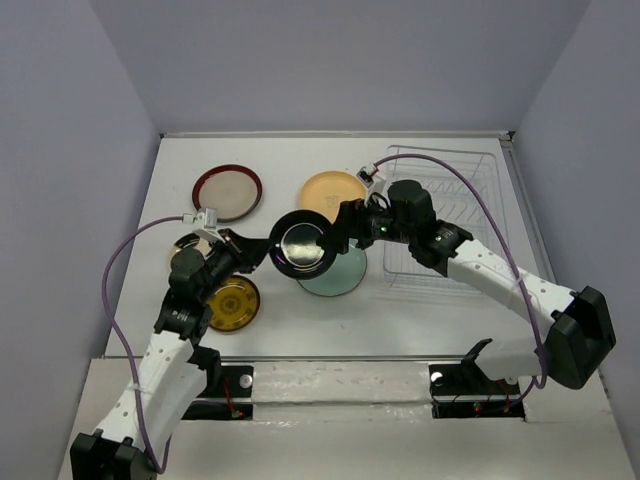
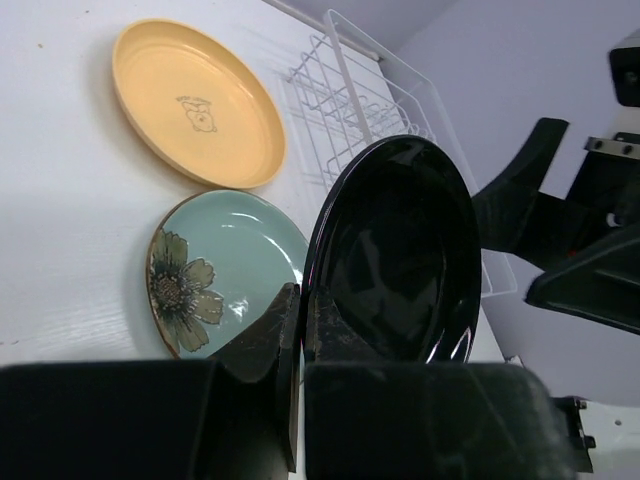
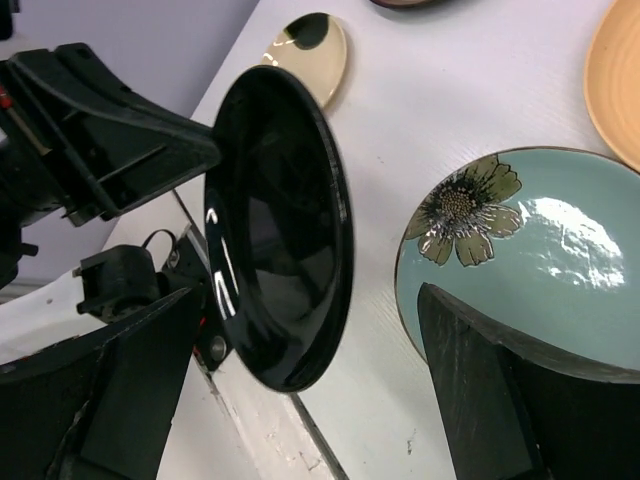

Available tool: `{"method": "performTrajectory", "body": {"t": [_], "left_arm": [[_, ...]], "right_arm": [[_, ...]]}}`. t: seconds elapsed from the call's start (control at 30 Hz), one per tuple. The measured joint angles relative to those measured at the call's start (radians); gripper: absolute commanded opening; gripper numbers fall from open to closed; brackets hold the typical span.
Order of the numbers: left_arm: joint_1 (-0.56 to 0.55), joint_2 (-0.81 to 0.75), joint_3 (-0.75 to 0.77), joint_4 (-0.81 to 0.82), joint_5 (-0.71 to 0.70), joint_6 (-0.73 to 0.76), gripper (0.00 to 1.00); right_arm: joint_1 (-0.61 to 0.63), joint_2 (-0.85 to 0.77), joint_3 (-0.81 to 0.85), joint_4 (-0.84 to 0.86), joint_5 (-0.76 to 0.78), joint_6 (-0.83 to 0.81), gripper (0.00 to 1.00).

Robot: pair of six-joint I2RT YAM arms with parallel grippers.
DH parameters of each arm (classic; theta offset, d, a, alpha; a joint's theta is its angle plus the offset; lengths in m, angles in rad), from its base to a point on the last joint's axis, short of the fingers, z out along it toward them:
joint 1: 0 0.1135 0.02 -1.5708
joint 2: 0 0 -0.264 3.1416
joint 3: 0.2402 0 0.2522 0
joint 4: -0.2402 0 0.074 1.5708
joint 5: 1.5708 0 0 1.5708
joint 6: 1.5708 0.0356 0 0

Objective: Load the plates into the dish rack

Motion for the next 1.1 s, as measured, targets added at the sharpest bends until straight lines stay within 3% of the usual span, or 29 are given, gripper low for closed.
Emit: {"method": "performTrajectory", "body": {"t": [0.1, 0.17, 0.2, 0.27, 0.3, 0.33, 0.47, 0.57, 0.73, 0.9, 1.1], "left_arm": [[-0.008, -0.009, 0.009, -0.001, 0.025, 0.004, 0.06], [-0.014, -0.014, 0.013, -0.001, 0.039, 0.005, 0.06], [-0.019, -0.014, 0.014, 0.000, 0.045, 0.006, 0.06], [-0.030, -0.013, 0.014, -0.001, 0.054, 0.007, 0.06], [-0.038, -0.011, 0.014, 0.000, 0.058, 0.008, 0.09], [-0.044, -0.008, 0.014, 0.000, 0.064, 0.009, 0.26], [-0.057, 0.000, 0.033, -0.019, 0.075, 0.023, 0.61], [-0.065, 0.001, 0.113, -0.090, 0.087, 0.073, 0.99], [-0.066, -0.028, 0.272, -0.220, 0.051, 0.222, 0.99], [-0.067, -0.116, 0.262, -0.303, 0.010, 0.311, 0.99], [-0.105, -0.151, 0.259, -0.361, -0.023, 0.351, 0.99]], "right_arm": [[0.000, 0.013, 0.000, -0.006, 0.015, 0.008, 0.89], [0.000, 0.016, 0.000, -0.008, 0.024, 0.016, 0.76], [0.000, 0.016, 0.000, -0.007, 0.026, 0.019, 0.60], [0.000, 0.016, 0.000, -0.005, 0.024, 0.024, 0.15], [0.000, 0.016, 0.000, -0.001, 0.018, 0.027, 0.07], [0.000, 0.018, 0.000, 0.005, 0.011, 0.034, 0.07], [-0.002, 0.015, -0.001, 0.004, 0.026, 0.052, 0.07], [-0.004, -0.021, 0.000, -0.019, 0.075, 0.048, 0.07], [-0.111, -0.140, 0.003, -0.101, 0.217, 0.013, 0.07], [-0.336, -0.243, 0.035, -0.163, 0.545, -0.038, 0.07], [-0.450, -0.214, 0.035, -0.142, 0.900, -0.149, 0.07]]}}
